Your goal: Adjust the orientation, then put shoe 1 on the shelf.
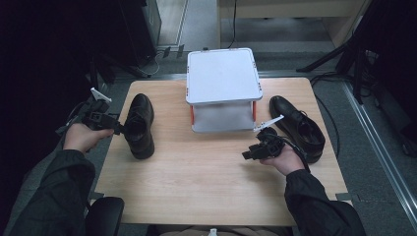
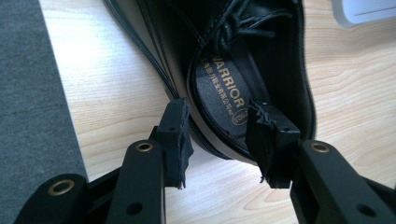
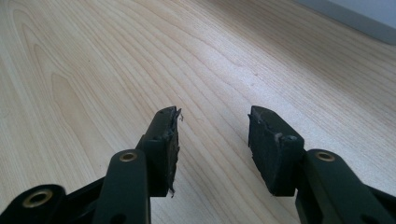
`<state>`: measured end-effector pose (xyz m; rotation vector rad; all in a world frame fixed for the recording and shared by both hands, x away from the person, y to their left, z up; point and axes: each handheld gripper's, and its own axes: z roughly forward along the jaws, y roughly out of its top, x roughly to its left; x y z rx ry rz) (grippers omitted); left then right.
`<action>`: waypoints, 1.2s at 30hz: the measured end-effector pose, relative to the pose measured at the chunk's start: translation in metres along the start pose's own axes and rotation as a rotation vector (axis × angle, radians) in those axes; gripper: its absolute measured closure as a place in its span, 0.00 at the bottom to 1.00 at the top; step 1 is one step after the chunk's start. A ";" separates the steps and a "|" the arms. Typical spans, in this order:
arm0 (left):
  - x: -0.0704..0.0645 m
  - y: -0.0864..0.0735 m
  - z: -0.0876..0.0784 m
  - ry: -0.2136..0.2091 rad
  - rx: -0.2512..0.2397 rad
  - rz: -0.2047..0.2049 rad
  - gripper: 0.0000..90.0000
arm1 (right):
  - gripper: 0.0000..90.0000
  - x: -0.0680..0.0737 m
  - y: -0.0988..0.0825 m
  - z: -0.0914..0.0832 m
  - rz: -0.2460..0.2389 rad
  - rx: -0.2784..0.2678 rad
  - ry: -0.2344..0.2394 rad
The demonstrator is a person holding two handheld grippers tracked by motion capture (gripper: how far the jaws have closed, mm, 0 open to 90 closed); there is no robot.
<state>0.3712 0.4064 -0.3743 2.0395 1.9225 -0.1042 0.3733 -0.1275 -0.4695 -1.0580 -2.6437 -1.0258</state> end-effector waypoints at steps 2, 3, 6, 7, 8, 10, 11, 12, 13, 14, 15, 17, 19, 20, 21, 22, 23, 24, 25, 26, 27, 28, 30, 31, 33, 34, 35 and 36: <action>0.000 0.001 0.004 0.001 -0.001 -0.003 0.66 | 0.59 0.000 0.000 0.000 0.002 0.000 0.000; -0.001 0.002 0.007 0.004 0.008 -0.005 0.66 | 0.59 0.000 0.000 0.000 0.001 0.001 -0.001; -0.001 0.005 0.015 0.033 0.014 -0.016 0.65 | 0.59 0.000 0.000 0.000 0.001 0.000 0.000; -0.001 0.006 0.018 0.036 0.014 -0.027 0.66 | 0.59 0.000 0.000 0.000 0.002 0.000 0.000; 0.000 0.007 0.019 0.038 0.019 -0.036 0.66 | 0.59 0.000 0.000 0.000 0.002 0.000 0.000; 0.001 0.009 0.023 0.052 0.017 -0.052 0.68 | 0.59 0.000 -0.001 0.000 0.003 0.001 -0.001; 0.003 0.011 0.027 0.061 0.026 -0.063 0.69 | 0.59 0.000 -0.001 0.000 0.001 0.003 0.000; 0.003 0.011 0.027 0.061 0.026 -0.063 0.70 | 0.59 0.000 -0.001 0.000 0.001 0.003 0.000; 0.003 0.012 0.030 0.070 0.030 -0.075 0.70 | 0.59 0.000 -0.001 0.000 0.003 0.005 0.000; 0.003 0.014 0.032 0.077 0.035 -0.081 0.71 | 0.59 0.000 -0.001 0.000 0.003 0.006 0.000; 0.003 0.016 0.034 0.092 0.041 -0.097 0.74 | 0.59 0.000 -0.001 0.000 0.001 0.004 -0.001; 0.003 0.017 0.036 0.094 0.044 -0.108 0.77 | 0.59 0.000 -0.001 0.000 0.000 0.004 -0.001; 0.005 0.019 0.037 0.097 0.053 -0.128 0.78 | 0.59 0.000 -0.002 0.000 -0.001 0.004 -0.002; 0.006 0.019 0.037 0.092 0.058 -0.134 0.78 | 0.59 0.000 -0.002 -0.001 -0.001 0.003 -0.002; 0.007 0.020 0.038 0.087 0.063 -0.144 0.79 | 0.59 -0.001 -0.001 -0.001 0.002 0.001 -0.003; 0.007 0.020 0.038 0.087 0.063 -0.144 0.80 | 0.59 -0.001 -0.001 -0.001 0.002 0.001 -0.003; 0.008 0.022 0.039 0.090 0.073 -0.149 0.81 | 0.59 -0.001 -0.001 0.000 0.003 0.002 -0.002; 0.008 0.022 0.039 0.090 0.073 -0.149 0.81 | 0.59 -0.001 -0.001 0.000 0.003 0.002 -0.002; 0.007 0.023 0.039 0.093 0.075 -0.155 0.82 | 0.59 0.000 0.000 0.001 -0.004 0.010 -0.008; 0.007 0.025 0.040 0.101 0.085 -0.159 0.82 | 0.59 0.000 0.000 0.001 -0.005 0.010 -0.007; 0.007 0.025 0.040 0.101 0.085 -0.159 0.83 | 0.59 0.000 0.000 0.001 -0.004 0.007 -0.006; 0.007 0.026 0.040 0.101 0.091 -0.173 0.84 | 0.59 0.000 0.000 0.001 -0.004 0.007 -0.005; 0.007 0.027 0.040 0.099 0.099 -0.190 0.85 | 0.59 0.001 0.000 0.001 -0.006 0.011 -0.007; 0.008 0.027 0.040 0.098 0.105 -0.191 0.86 | 0.59 0.000 0.000 0.001 -0.007 0.010 -0.007; 0.008 0.028 0.040 0.099 0.107 -0.198 0.87 | 0.59 0.000 0.000 0.000 -0.005 0.008 -0.007; 0.008 0.029 0.040 0.102 0.115 -0.203 0.88 | 0.59 0.000 0.000 0.000 -0.001 0.009 -0.007; 0.008 0.029 0.040 0.102 0.115 -0.203 0.89 | 0.59 0.000 0.000 0.000 -0.002 0.010 -0.007; 0.008 0.029 0.040 0.101 0.117 -0.209 0.89 | 0.59 0.000 0.000 0.000 -0.002 0.010 -0.007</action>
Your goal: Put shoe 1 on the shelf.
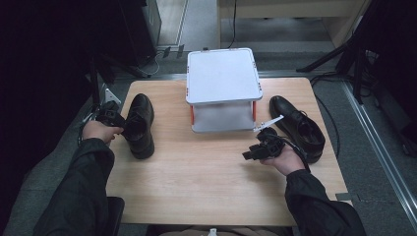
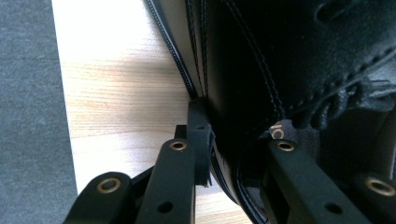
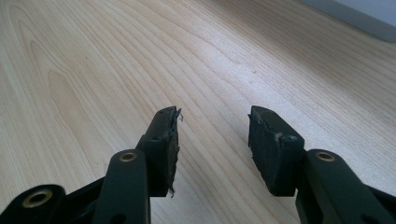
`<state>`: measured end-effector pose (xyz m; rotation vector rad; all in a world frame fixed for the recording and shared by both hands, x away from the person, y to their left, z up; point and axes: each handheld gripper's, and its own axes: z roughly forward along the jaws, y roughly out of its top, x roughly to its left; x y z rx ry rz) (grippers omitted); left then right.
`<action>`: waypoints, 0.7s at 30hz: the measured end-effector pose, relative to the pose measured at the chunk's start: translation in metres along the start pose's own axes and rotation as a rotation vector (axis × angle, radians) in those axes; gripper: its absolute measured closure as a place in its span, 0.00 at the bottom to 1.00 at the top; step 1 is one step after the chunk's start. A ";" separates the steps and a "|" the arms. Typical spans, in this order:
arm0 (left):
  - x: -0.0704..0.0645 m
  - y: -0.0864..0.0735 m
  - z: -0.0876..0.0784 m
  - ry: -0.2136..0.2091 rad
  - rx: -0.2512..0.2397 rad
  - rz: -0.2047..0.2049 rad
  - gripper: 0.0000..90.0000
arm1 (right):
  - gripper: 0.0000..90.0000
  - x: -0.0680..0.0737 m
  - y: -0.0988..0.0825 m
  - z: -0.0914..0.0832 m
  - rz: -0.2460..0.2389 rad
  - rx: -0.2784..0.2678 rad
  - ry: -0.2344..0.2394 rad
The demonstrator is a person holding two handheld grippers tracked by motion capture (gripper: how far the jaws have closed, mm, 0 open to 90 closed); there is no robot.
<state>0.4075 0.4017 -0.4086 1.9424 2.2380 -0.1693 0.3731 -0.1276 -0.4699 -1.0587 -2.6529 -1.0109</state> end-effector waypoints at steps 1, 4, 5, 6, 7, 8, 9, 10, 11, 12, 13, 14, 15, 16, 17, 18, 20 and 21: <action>0.000 0.001 0.000 -0.003 0.007 -0.007 0.90 | 0.59 0.000 0.000 0.000 -0.005 0.000 0.000; 0.002 0.002 -0.001 -0.007 0.011 -0.024 0.91 | 0.59 -0.001 0.000 0.000 -0.005 -0.002 -0.002; 0.003 0.003 -0.002 -0.002 0.014 -0.032 0.93 | 0.59 -0.001 0.000 0.000 -0.004 -0.003 -0.001; 0.006 0.004 -0.004 -0.006 0.015 -0.050 0.94 | 0.59 -0.001 0.000 0.000 -0.004 -0.003 -0.001; 0.006 0.004 -0.004 -0.006 0.015 -0.050 0.94 | 0.59 -0.001 0.000 0.000 -0.004 -0.003 -0.001; 0.009 0.005 -0.006 -0.041 0.025 -0.065 0.94 | 0.59 -0.001 0.000 -0.001 -0.004 -0.004 -0.001; 0.009 0.005 -0.006 -0.041 0.025 -0.065 0.94 | 0.59 -0.001 0.000 -0.001 -0.004 -0.005 -0.002; 0.010 0.005 -0.006 -0.055 0.030 -0.071 0.94 | 0.59 -0.001 0.000 -0.001 -0.002 -0.004 -0.004; 0.011 0.007 -0.008 -0.077 0.036 -0.076 0.94 | 0.59 -0.001 0.000 -0.001 -0.003 -0.004 -0.004; 0.011 0.007 -0.008 -0.088 0.044 -0.078 0.94 | 0.59 -0.001 0.000 -0.001 -0.003 -0.004 -0.003; 0.011 0.007 -0.008 -0.100 0.037 -0.086 0.94 | 0.59 -0.001 0.000 -0.001 -0.004 -0.005 -0.003; 0.011 0.008 -0.008 -0.111 0.042 -0.090 0.94 | 0.59 -0.001 0.000 -0.001 -0.004 -0.005 -0.002; 0.011 0.008 -0.008 -0.111 0.042 -0.090 0.95 | 0.59 -0.001 0.000 -0.001 -0.004 -0.005 -0.001; 0.010 0.009 -0.009 -0.119 0.043 -0.090 0.95 | 0.59 -0.001 0.000 -0.001 -0.004 -0.005 -0.001; 0.008 0.010 -0.009 -0.121 0.040 -0.088 0.95 | 0.59 -0.001 0.000 -0.001 -0.005 -0.005 -0.002; 0.003 0.012 -0.012 -0.116 0.036 -0.073 0.95 | 0.59 -0.002 0.000 -0.001 -0.006 -0.006 -0.001; 0.001 0.014 -0.013 -0.117 0.037 -0.072 0.95 | 0.59 -0.002 0.000 -0.001 -0.006 -0.007 0.000; -0.002 0.016 -0.016 -0.121 0.029 -0.072 0.95 | 0.59 -0.002 0.000 -0.002 -0.005 -0.008 -0.001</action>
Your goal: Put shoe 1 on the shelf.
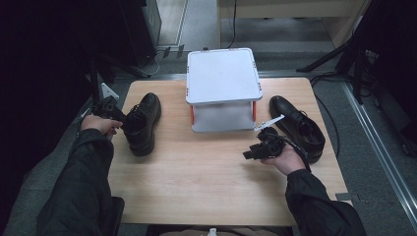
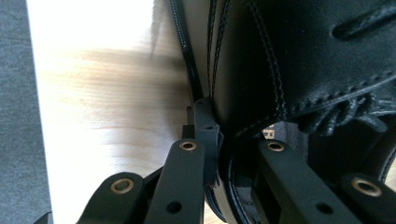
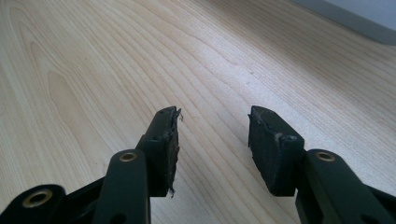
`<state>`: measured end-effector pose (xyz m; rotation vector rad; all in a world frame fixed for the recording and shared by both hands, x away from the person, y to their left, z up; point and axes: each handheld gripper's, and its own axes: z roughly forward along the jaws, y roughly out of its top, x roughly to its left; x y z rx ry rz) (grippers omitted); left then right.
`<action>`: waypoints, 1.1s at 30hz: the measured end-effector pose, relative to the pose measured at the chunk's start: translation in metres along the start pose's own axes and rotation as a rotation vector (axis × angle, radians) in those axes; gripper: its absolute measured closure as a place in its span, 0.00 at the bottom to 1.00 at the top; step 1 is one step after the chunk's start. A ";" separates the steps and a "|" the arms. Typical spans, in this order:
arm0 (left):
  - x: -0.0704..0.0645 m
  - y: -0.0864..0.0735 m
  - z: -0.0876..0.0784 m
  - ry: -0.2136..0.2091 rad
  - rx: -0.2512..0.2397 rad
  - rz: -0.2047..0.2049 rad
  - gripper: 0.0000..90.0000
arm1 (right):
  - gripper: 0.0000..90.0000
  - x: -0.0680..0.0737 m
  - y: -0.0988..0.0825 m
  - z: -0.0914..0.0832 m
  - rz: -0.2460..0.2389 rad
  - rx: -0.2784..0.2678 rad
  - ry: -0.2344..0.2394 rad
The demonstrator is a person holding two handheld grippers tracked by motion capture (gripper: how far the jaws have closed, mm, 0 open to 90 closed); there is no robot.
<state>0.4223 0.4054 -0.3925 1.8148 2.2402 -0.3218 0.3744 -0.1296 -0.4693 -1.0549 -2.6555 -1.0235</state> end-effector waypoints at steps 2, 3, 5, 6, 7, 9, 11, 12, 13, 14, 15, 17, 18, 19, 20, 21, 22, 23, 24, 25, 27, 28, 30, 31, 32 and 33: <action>-0.006 0.003 -0.005 -0.007 -0.011 0.002 0.95 | 0.59 -0.001 0.000 0.000 0.000 -0.001 0.002; -0.009 0.004 -0.008 -0.009 -0.013 0.005 0.95 | 0.59 -0.001 0.000 -0.001 0.000 -0.002 0.001; -0.019 0.009 -0.018 -0.019 -0.024 0.011 0.95 | 0.59 -0.001 0.000 -0.001 -0.001 0.000 0.002; -0.023 0.011 -0.022 -0.020 -0.024 0.018 0.95 | 0.59 -0.001 -0.001 -0.001 -0.001 0.000 0.001; -0.027 0.012 -0.026 -0.017 -0.023 0.027 0.94 | 0.59 -0.001 0.000 -0.001 -0.002 0.000 0.002; -0.031 0.014 -0.031 -0.015 -0.027 0.031 0.94 | 0.59 0.000 0.000 -0.001 -0.005 -0.001 0.002; -0.041 0.017 -0.045 -0.016 -0.051 0.043 0.94 | 0.59 0.000 0.000 -0.001 -0.006 0.000 0.001; -0.044 0.018 -0.049 -0.026 -0.059 0.041 0.94 | 0.59 0.000 0.000 -0.001 -0.005 0.001 0.001; -0.047 0.019 -0.054 -0.029 -0.062 0.044 0.94 | 0.59 0.000 0.000 -0.001 -0.006 0.001 0.000; -0.047 0.019 -0.054 -0.029 -0.062 0.044 0.94 | 0.59 0.000 0.000 -0.001 -0.005 0.001 0.000; -0.051 0.020 -0.058 -0.030 -0.068 0.047 0.94 | 0.59 0.000 0.000 -0.001 -0.006 0.002 0.000; -0.058 0.023 -0.068 -0.025 -0.079 0.044 0.94 | 0.59 0.000 0.000 -0.001 -0.007 0.002 0.001; -0.064 0.025 -0.078 -0.021 -0.089 0.046 0.94 | 0.59 0.000 0.000 0.000 -0.008 0.003 0.002; -0.068 0.025 -0.083 -0.019 -0.096 0.046 0.94 | 0.59 0.000 0.000 0.000 -0.008 0.004 0.001; -0.068 0.025 -0.083 -0.019 -0.096 0.046 0.94 | 0.59 0.000 0.000 0.000 -0.007 0.004 0.001; -0.071 0.026 -0.088 -0.019 -0.104 0.051 0.94 | 0.59 0.000 0.000 0.000 -0.008 0.004 0.001; -0.075 0.027 -0.093 -0.020 -0.109 0.053 0.94 | 0.59 0.000 0.000 0.000 -0.008 0.005 0.002; -0.084 0.028 -0.102 -0.028 -0.121 0.053 0.94 | 0.59 0.000 0.000 0.000 -0.008 0.005 0.003; -0.084 0.028 -0.102 -0.028 -0.121 0.053 0.94 | 0.59 0.000 0.000 0.000 -0.010 0.004 0.003; -0.088 0.028 -0.105 -0.037 -0.128 0.051 0.94 | 0.59 0.000 0.000 0.000 -0.010 0.004 0.003; -0.096 0.029 -0.112 -0.051 -0.135 0.063 0.94 | 0.59 0.000 0.001 0.000 -0.010 0.003 0.003; -0.102 0.030 -0.118 -0.062 -0.149 0.061 0.94 | 0.59 0.000 0.001 0.000 -0.009 0.003 0.004; -0.106 0.030 -0.122 -0.058 -0.146 0.064 0.94 | 0.59 0.000 0.001 0.000 -0.009 0.003 0.003; -0.113 0.031 -0.126 -0.054 -0.155 0.066 0.94 | 0.59 0.000 0.001 0.000 -0.009 0.005 0.003; -0.117 0.031 -0.128 -0.047 -0.157 0.070 0.94 | 0.59 0.000 0.000 0.000 -0.009 0.006 0.003; -0.127 0.033 -0.133 -0.040 -0.160 0.081 0.94 | 0.59 0.001 0.000 0.000 -0.013 0.007 0.000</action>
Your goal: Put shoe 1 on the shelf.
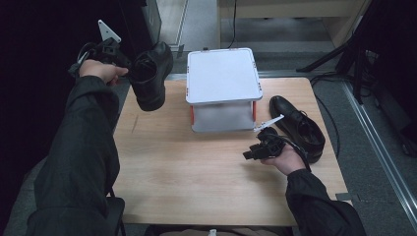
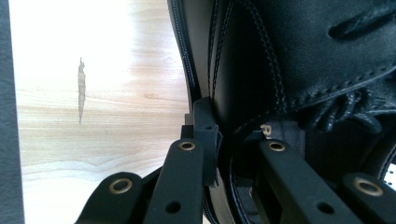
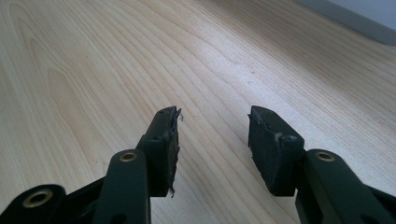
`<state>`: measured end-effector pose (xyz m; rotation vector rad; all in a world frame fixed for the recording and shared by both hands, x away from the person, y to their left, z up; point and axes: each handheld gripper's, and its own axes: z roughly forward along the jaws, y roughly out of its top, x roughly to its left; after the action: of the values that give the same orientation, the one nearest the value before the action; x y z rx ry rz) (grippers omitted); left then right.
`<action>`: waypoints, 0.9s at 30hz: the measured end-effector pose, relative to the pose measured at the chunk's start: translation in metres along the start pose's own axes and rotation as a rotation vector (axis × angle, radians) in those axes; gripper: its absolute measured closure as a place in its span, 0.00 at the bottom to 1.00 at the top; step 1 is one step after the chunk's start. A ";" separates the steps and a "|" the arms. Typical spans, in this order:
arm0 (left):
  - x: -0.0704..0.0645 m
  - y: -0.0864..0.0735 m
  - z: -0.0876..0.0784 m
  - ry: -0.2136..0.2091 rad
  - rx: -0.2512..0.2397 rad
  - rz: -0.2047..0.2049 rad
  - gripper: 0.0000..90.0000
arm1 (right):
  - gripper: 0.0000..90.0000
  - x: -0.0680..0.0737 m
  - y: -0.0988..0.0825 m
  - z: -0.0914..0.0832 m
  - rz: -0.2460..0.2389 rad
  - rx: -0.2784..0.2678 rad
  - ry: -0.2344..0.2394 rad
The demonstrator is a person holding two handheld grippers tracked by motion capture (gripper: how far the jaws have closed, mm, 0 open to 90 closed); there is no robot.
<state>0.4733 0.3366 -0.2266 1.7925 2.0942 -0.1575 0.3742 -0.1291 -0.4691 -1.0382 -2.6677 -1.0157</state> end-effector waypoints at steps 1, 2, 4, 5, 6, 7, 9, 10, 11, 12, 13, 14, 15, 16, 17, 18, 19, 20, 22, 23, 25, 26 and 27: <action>-0.005 0.001 -0.002 0.001 -0.001 0.005 0.94 | 0.59 0.000 0.000 0.000 0.000 0.000 0.001; -0.010 0.003 -0.003 -0.002 -0.005 0.007 0.94 | 0.59 0.000 0.000 0.000 0.001 0.001 0.002; -0.020 0.006 -0.004 -0.004 -0.005 0.024 0.94 | 0.59 0.000 0.000 0.000 0.000 0.000 0.002; -0.020 0.006 -0.004 -0.004 -0.005 0.024 0.94 | 0.59 0.000 0.000 0.000 0.000 0.000 0.002; -0.025 0.007 -0.004 -0.004 -0.002 0.037 0.94 | 0.59 0.000 0.000 0.000 0.001 -0.001 0.002; -0.030 0.009 -0.003 -0.009 -0.003 0.040 0.94 | 0.59 0.000 0.000 -0.001 0.002 -0.001 0.002; -0.045 0.013 0.000 -0.009 -0.003 0.054 0.94 | 0.59 0.000 0.000 -0.001 -0.001 -0.002 0.005; -0.045 0.013 0.000 -0.009 -0.003 0.054 0.94 | 0.59 0.000 0.000 -0.001 -0.001 -0.002 0.005; -0.050 0.014 0.001 -0.006 0.002 0.059 0.94 | 0.59 0.000 0.000 -0.001 -0.002 -0.001 0.004; -0.060 0.016 0.004 -0.003 0.008 0.069 0.94 | 0.59 0.000 0.000 -0.001 -0.001 0.000 0.006; -0.060 0.016 0.004 -0.003 0.008 0.069 0.94 | 0.59 0.000 0.000 -0.001 -0.001 0.000 0.006; -0.066 0.018 0.006 0.000 0.010 0.070 0.94 | 0.59 0.000 0.000 -0.001 -0.001 0.000 0.006; -0.069 0.019 0.007 0.002 0.012 0.074 0.94 | 0.59 0.000 0.000 -0.001 -0.001 0.001 0.008; -0.073 0.020 0.010 0.005 0.015 0.076 0.93 | 0.59 0.000 0.000 -0.001 -0.004 0.001 0.009; -0.082 0.022 0.014 0.012 0.018 0.080 0.93 | 0.59 0.000 0.000 -0.002 -0.006 0.000 0.011; -0.087 0.023 0.016 0.014 0.021 0.079 0.93 | 0.59 0.000 0.000 -0.002 -0.006 -0.001 0.012; -0.087 0.023 0.016 0.014 0.021 0.079 0.93 | 0.59 0.000 0.000 -0.002 -0.006 -0.001 0.012; -0.091 0.024 0.019 0.016 0.024 0.083 0.93 | 0.59 0.000 0.000 -0.002 -0.006 -0.001 0.012; -0.102 0.028 0.027 0.016 0.028 0.091 0.93 | 0.59 0.000 -0.001 -0.003 -0.013 -0.005 0.013; -0.102 0.028 0.027 0.016 0.028 0.091 0.93 | 0.59 0.000 -0.001 -0.003 -0.013 -0.005 0.013; -0.110 0.033 0.036 0.014 0.041 0.106 0.93 | 0.59 0.000 -0.002 -0.005 -0.011 -0.003 0.016; -0.110 0.033 0.036 0.014 0.041 0.106 0.93 | 0.59 -0.001 -0.003 -0.005 -0.014 -0.005 0.017; -0.114 0.036 0.042 0.020 0.044 0.108 0.93 | 0.59 -0.001 -0.003 -0.006 -0.014 -0.005 0.016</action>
<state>0.5305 0.2235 -0.2195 1.9345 2.0162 -0.1585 0.3719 -0.1345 -0.4667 -1.0097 -2.6641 -1.0295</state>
